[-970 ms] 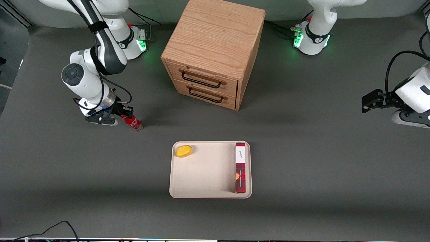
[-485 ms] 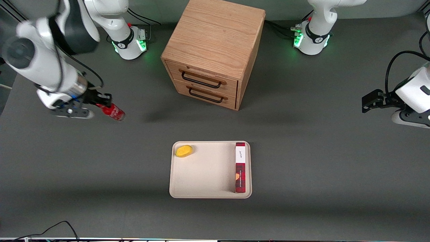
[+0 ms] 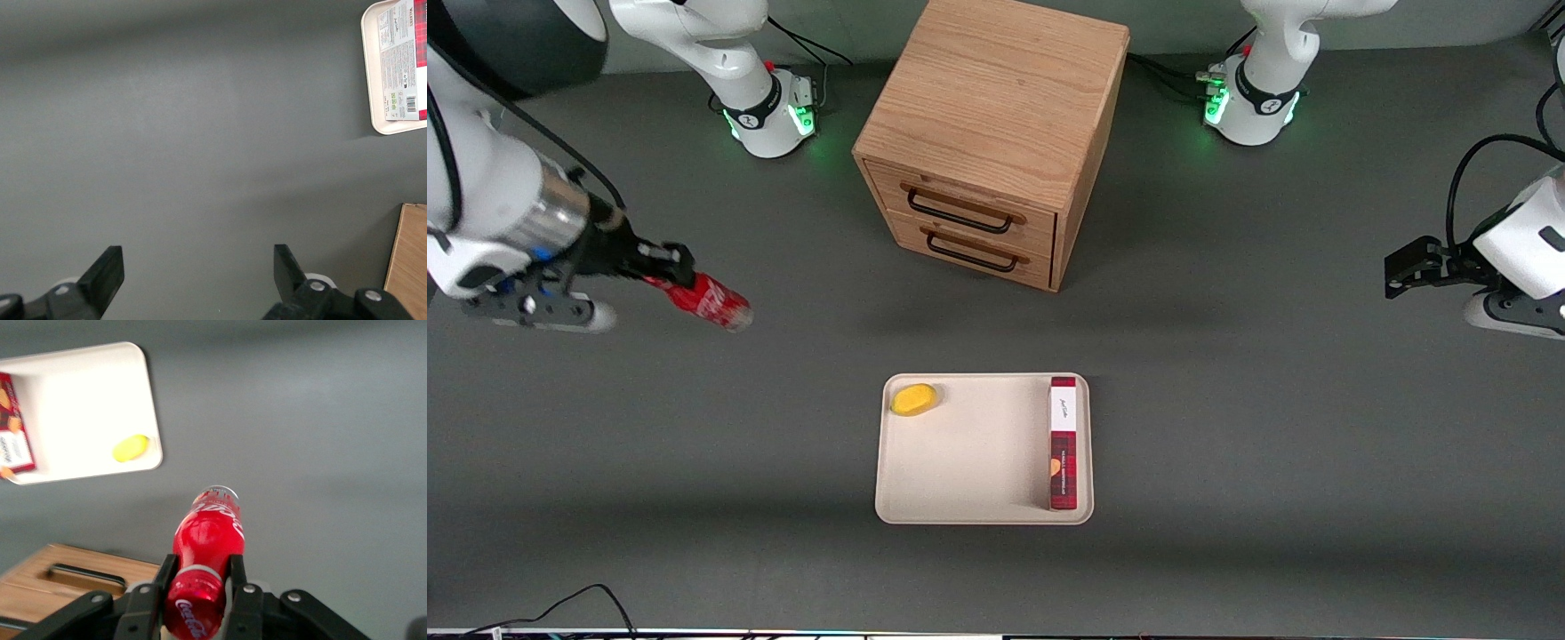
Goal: Place coke bottle on tray
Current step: 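Carry the bottle over the cream tray and lower it beside the yellow object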
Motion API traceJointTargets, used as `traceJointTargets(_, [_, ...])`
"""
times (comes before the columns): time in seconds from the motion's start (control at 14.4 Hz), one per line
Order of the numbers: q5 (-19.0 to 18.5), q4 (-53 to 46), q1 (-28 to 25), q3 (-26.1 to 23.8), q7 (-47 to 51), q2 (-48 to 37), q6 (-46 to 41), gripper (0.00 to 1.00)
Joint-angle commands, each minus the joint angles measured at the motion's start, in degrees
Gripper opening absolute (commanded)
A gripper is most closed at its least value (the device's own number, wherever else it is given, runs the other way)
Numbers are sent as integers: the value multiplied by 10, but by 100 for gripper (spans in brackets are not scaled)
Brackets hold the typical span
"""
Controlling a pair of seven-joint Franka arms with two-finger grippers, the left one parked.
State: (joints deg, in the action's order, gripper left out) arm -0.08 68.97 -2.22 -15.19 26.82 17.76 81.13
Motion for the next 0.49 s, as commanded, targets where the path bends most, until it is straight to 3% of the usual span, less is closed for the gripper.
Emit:
traceJointTargets(0.0, [-12, -139, -43, -15, 114, 132, 15, 0])
traceJointTargets(0.42, [-82, -142, -96, -15, 285, 264, 223, 0])
